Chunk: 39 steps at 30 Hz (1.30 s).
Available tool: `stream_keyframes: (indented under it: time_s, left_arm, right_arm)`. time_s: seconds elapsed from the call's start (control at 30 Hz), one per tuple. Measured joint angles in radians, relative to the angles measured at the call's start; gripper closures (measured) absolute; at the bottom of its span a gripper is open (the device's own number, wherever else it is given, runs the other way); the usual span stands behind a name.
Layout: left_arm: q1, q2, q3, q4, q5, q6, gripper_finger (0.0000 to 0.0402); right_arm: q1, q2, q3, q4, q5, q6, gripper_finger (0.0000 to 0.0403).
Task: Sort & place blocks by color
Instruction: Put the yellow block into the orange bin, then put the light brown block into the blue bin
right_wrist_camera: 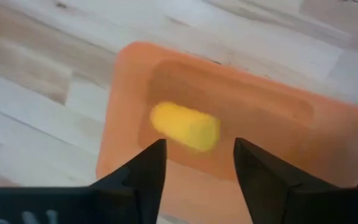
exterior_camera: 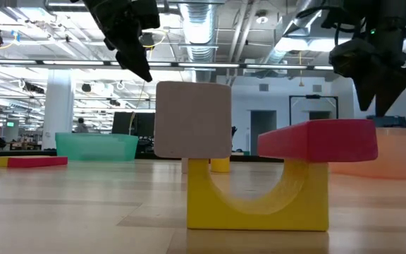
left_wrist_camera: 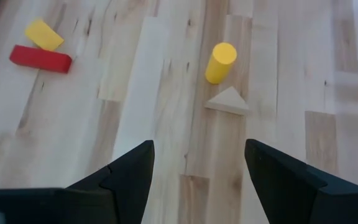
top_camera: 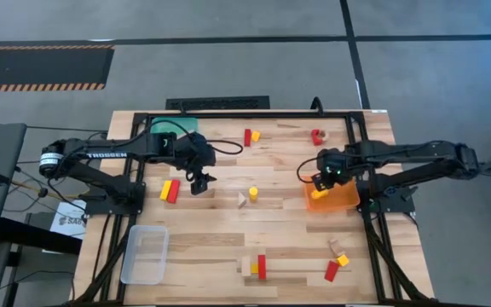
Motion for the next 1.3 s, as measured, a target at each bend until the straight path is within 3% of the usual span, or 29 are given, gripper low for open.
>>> stream_keyframes:
  time_s: [0.23, 0.43, 0.77, 1.03, 1.3]
  left_arm:
    - [0.000, 0.000, 0.000, -0.027, 0.000, -0.014, 0.0164]
    - [0.000, 0.000, 0.000, -0.039, 0.006, -0.043, 0.0164]
    - [-0.008, 0.000, -0.001, -0.095, 0.031, -0.039, 0.0164]
    - [-0.045, 0.000, -0.001, -0.250, 0.094, -0.201, 0.0164]
    - [-0.176, 0.000, -0.001, -0.143, 0.141, -0.058, 0.0164]
  right_arm:
    - [-0.032, 0.000, 0.002, -0.001, -0.007, -0.074, 0.0142]
    - [-0.012, 0.000, 0.064, 0.004, -0.009, -0.118, 0.0139]
    - [0.112, 0.000, 0.121, 0.147, -0.005, -0.229, 0.0139]
    - [0.195, 0.000, 0.122, 0.195, -0.008, -0.110, 0.0139]
    - [0.256, 0.002, 0.122, 0.227, -0.005, 0.012, 0.0139]
